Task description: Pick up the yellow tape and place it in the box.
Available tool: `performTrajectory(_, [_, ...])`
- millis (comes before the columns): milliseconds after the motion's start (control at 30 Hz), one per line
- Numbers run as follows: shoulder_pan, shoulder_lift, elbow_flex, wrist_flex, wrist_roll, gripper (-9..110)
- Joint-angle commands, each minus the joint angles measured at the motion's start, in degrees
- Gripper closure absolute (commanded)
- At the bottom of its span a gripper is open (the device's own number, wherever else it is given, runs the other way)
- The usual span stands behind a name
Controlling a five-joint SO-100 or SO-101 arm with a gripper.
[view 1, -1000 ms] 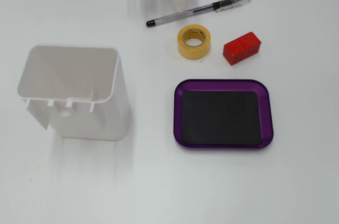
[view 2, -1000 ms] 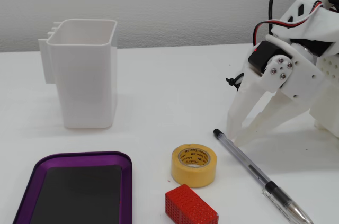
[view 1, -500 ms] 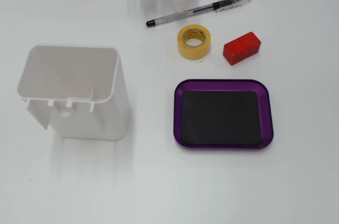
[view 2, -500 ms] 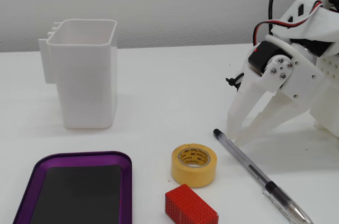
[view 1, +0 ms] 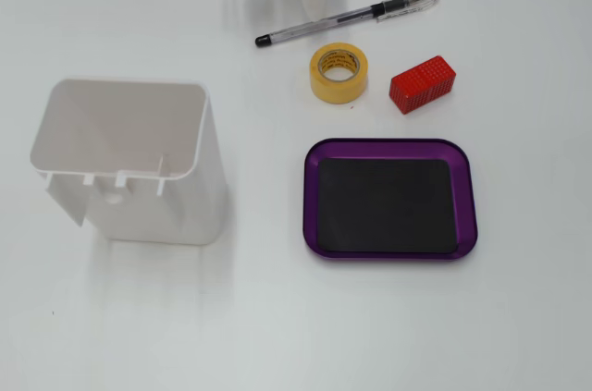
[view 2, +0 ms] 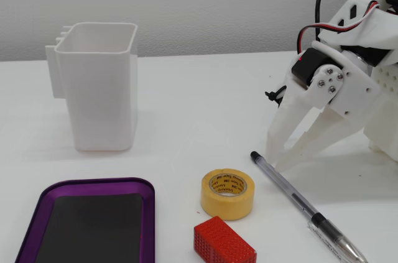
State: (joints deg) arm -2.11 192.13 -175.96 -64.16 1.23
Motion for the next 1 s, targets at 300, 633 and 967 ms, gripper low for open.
performTrajectory(300, [0.26, 5.10, -0.35, 0.26, -0.09, 102])
performTrajectory(633, [0.62, 5.01, 0.26, 0.79, -7.12, 102])
performTrajectory(967, [10.20, 3.96, 7.91, -0.09, -17.14, 97])
